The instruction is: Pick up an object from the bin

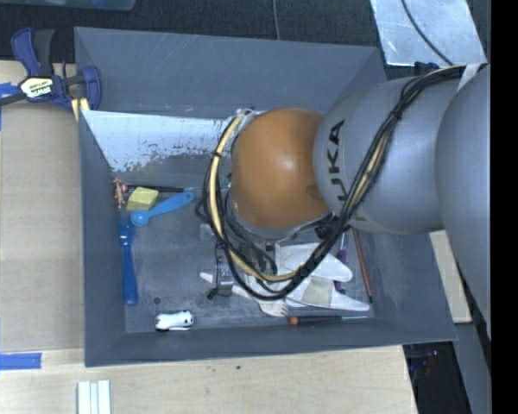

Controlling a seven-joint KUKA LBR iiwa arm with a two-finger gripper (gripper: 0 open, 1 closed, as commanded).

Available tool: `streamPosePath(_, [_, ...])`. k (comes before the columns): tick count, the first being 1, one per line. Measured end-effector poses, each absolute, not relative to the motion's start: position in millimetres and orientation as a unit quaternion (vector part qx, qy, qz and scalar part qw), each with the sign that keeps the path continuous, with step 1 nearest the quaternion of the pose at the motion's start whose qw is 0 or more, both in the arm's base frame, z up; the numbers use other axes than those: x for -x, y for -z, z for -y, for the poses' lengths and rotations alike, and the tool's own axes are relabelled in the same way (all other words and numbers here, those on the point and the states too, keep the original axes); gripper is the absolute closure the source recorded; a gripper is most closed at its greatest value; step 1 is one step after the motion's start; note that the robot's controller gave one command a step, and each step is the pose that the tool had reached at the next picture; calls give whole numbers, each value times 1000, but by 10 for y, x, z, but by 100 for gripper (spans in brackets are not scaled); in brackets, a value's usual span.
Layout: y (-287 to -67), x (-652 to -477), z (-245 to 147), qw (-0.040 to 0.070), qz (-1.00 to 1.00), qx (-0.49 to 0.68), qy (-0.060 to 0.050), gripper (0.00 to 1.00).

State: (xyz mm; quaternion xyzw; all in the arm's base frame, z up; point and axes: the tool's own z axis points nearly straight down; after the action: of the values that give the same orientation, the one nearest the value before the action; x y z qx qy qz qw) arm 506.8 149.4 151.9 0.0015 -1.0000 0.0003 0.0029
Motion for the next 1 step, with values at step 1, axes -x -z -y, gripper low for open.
streamPosePath(1, [-1560, -5089, -1486, -1, 1000, 0, 0, 0])
